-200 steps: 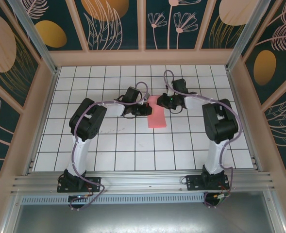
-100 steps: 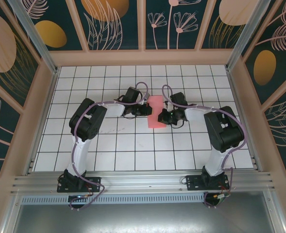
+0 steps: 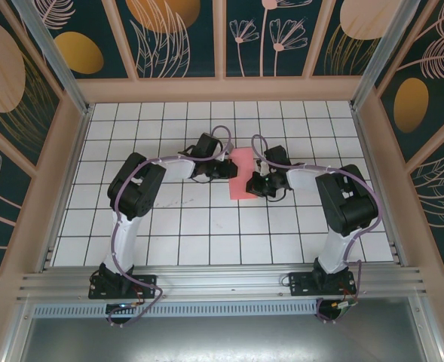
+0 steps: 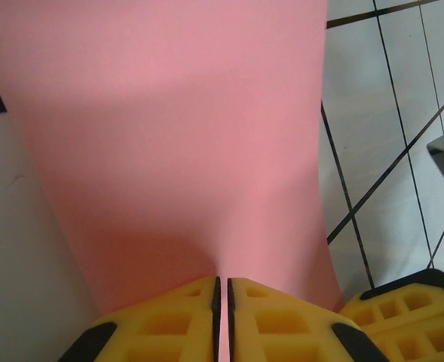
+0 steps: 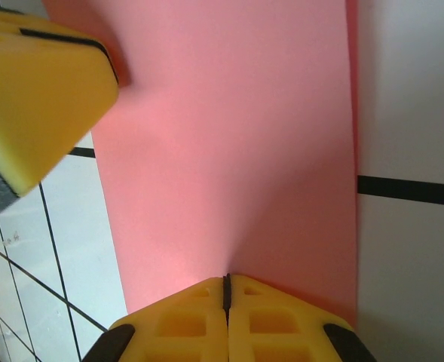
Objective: Fold a paper plane with a square sheet of paper (fold left side to right side)
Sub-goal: Hold the square sheet of paper at the center of the table, then first fold the square sheet of paper in half at the center of the table.
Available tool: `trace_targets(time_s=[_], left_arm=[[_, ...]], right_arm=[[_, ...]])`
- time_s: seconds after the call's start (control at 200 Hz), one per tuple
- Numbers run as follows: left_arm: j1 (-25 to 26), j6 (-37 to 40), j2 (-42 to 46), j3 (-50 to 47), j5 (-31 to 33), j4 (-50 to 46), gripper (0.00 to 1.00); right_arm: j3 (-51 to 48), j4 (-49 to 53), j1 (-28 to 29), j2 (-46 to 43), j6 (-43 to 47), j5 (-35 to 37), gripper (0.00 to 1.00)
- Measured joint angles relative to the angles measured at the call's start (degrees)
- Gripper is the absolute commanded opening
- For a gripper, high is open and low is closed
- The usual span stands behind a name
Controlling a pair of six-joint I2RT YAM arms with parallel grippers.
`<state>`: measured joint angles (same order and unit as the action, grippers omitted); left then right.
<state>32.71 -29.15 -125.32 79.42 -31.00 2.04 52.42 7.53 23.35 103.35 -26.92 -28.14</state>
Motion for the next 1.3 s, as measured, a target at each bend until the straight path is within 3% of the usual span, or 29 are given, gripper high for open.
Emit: trace_targets(time_s=[0.37, 1.296], left_arm=[[0.0, 0.0, -2.7, 7.3, 2.0, -1.8, 0.12], [-1.4, 2.2, -5.2, 7.6, 3.1, -2.3, 0.08]], right_arm=[[0.1, 0.0, 0.0, 0.3, 0.1, 0.0, 0.07], [1.9, 1.7, 0.0, 1.6, 2.6, -0.5, 0.06]])
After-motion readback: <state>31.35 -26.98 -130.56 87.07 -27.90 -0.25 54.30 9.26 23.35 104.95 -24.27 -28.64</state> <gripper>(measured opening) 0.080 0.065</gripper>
